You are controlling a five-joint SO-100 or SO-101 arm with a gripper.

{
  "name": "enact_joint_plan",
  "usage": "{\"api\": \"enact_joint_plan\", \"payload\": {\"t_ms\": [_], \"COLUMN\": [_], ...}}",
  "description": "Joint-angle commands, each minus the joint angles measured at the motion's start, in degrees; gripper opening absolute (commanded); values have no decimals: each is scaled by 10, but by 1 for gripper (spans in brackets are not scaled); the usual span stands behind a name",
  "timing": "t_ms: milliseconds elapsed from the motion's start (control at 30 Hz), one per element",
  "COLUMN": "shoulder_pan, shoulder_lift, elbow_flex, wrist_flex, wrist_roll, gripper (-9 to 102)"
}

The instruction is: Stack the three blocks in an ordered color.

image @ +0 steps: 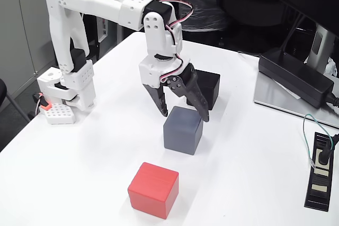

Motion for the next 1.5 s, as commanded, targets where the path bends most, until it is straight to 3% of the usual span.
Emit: {"api": "enact_joint_plan", "payload": {"t_ms": [0, 467, 767, 933, 1300, 1467], "shoulder_pan": [13, 11, 11, 14, 24, 91], "shoulder_lift": [-15, -122, -119, -118, -118, -118], "elbow_flex": [-39, -83, -85, -117, -281, -360], "wrist_flex": [-4, -2, 3, 7, 213, 222], "wrist_roll": [-9, -12, -11, -11, -25, -70], "gripper": [35, 33, 9, 2, 2, 2]}}
